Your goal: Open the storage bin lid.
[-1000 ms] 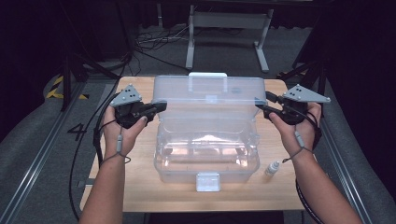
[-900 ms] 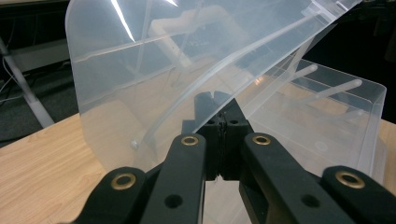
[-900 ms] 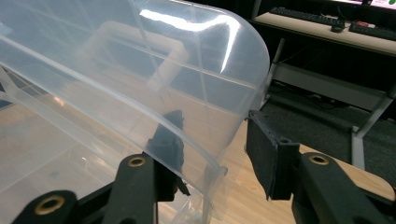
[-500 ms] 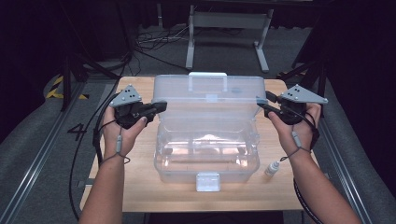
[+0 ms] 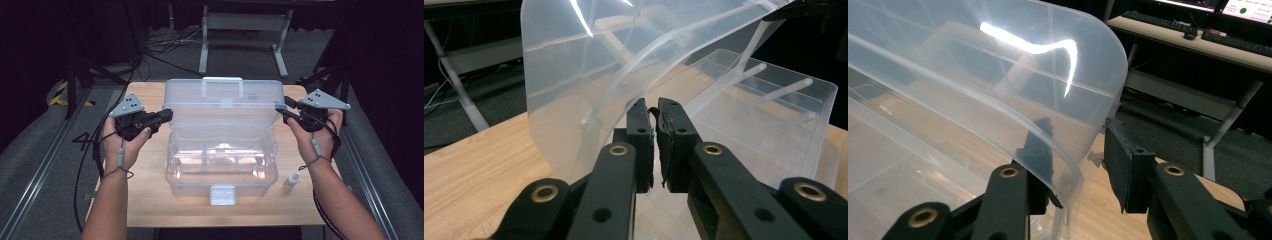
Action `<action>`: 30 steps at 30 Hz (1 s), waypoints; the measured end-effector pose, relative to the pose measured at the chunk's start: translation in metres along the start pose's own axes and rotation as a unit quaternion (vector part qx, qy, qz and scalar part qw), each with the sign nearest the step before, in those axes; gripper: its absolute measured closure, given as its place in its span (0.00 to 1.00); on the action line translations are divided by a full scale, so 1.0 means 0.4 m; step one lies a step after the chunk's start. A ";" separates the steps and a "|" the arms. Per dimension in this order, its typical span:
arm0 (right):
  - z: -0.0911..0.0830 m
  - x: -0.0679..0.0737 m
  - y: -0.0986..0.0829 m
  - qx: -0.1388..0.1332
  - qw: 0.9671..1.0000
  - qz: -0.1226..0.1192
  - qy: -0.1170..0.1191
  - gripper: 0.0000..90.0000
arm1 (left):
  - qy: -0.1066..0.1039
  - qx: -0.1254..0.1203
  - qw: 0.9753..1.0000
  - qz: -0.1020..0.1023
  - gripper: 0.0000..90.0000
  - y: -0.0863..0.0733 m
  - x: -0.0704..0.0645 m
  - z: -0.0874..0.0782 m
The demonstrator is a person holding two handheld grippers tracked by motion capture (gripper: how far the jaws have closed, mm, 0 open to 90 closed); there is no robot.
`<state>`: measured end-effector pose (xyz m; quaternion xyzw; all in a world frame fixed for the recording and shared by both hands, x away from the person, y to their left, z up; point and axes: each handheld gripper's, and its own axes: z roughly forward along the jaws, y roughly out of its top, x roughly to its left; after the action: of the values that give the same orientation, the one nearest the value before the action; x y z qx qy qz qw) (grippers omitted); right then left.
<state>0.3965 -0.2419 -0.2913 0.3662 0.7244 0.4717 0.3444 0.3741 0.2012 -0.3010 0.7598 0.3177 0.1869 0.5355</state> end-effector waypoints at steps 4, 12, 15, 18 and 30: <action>0.003 -0.005 0.000 -0.002 1.000 0.003 0.002 0.72 | 0.002 0.003 1.000 -0.002 0.93 -0.003 0.002 -0.010; 0.008 -0.017 0.003 0.000 1.000 0.013 0.017 0.71 | 0.009 0.005 1.000 -0.008 0.92 -0.012 0.013 -0.031; 0.009 -0.021 0.004 0.001 1.000 0.020 0.023 0.71 | 0.013 0.007 1.000 -0.010 0.92 -0.015 0.016 -0.039; 0.012 -0.024 0.005 0.002 0.999 0.024 0.026 0.71 | 0.017 0.006 1.000 -0.012 0.92 -0.017 0.020 -0.046; 0.026 -0.033 0.006 -0.006 0.999 0.031 0.024 0.72 | 0.026 0.006 0.999 -0.028 0.92 -0.032 0.044 -0.069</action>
<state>0.4121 -0.2478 -0.2901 0.3748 0.7179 0.4952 0.3145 0.3660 0.2351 -0.3042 0.7491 0.3535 0.1893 0.5273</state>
